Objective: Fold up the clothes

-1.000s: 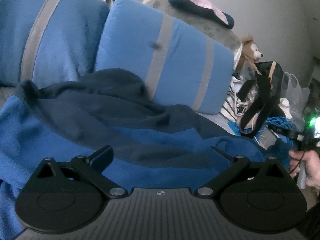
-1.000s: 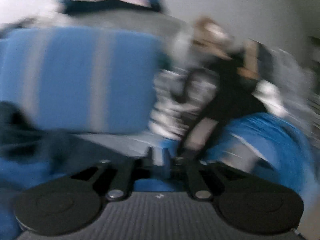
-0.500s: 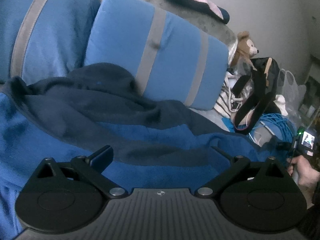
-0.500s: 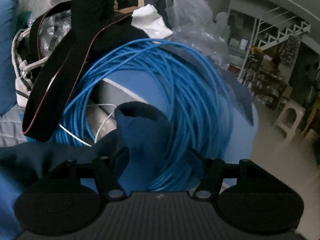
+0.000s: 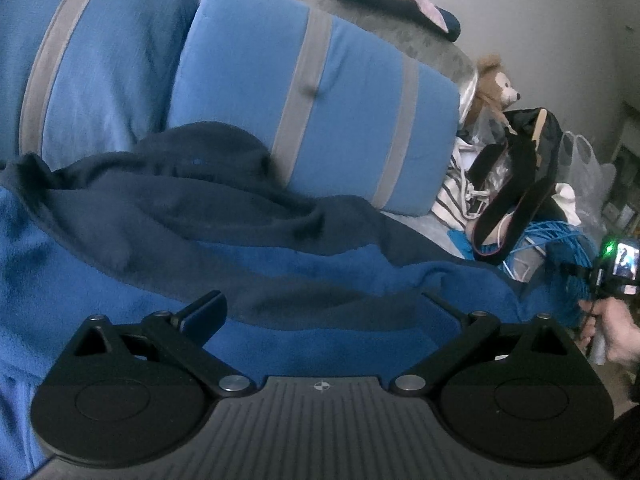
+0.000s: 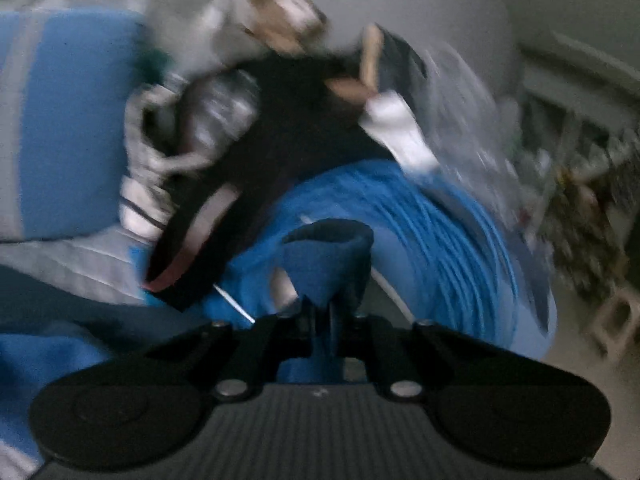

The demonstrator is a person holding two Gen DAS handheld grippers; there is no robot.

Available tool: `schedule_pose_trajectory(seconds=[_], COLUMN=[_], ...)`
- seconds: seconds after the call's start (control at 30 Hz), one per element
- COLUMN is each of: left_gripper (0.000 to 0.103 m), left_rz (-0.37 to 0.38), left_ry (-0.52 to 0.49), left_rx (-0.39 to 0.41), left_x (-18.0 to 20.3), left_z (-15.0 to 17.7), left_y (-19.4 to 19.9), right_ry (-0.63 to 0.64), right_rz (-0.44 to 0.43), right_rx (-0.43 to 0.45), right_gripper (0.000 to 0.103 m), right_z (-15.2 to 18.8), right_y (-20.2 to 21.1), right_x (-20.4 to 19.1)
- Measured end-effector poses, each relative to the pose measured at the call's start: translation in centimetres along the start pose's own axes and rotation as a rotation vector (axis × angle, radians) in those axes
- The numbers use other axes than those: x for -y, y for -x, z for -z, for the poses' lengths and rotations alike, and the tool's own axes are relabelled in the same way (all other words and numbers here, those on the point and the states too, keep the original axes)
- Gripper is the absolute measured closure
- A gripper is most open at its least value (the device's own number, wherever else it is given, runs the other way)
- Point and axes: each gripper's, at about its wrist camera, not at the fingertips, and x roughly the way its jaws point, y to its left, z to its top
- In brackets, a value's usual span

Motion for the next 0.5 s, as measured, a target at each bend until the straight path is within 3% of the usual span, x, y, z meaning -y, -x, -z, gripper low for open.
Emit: schedule_pose_trajectory(seconds=[0.13, 0.27, 0.5], left_gripper=[0.0, 0.0, 0.0], left_rz=[-0.006, 0.006, 0.045], left_ry=[0.003, 0.006, -0.016], left_rx=[0.009, 0.032, 0.051], left_x=[-0.1, -0.3, -0.7], left_z=[0.1, 0.0, 0.3], left_y=[0.2, 0.4, 0.8], right_ry=[0.129, 0.269, 0.597], right_rz=[-0.125, -0.317, -0.684], right_rx=[0.161, 0.31, 0.523], right_gripper=[0.097, 0.097, 0.097], right_z=[-1.1, -1.5, 2.1], right_y=[5.3, 11.9, 23.8], right_x=[-4.2, -9.3, -16.9])
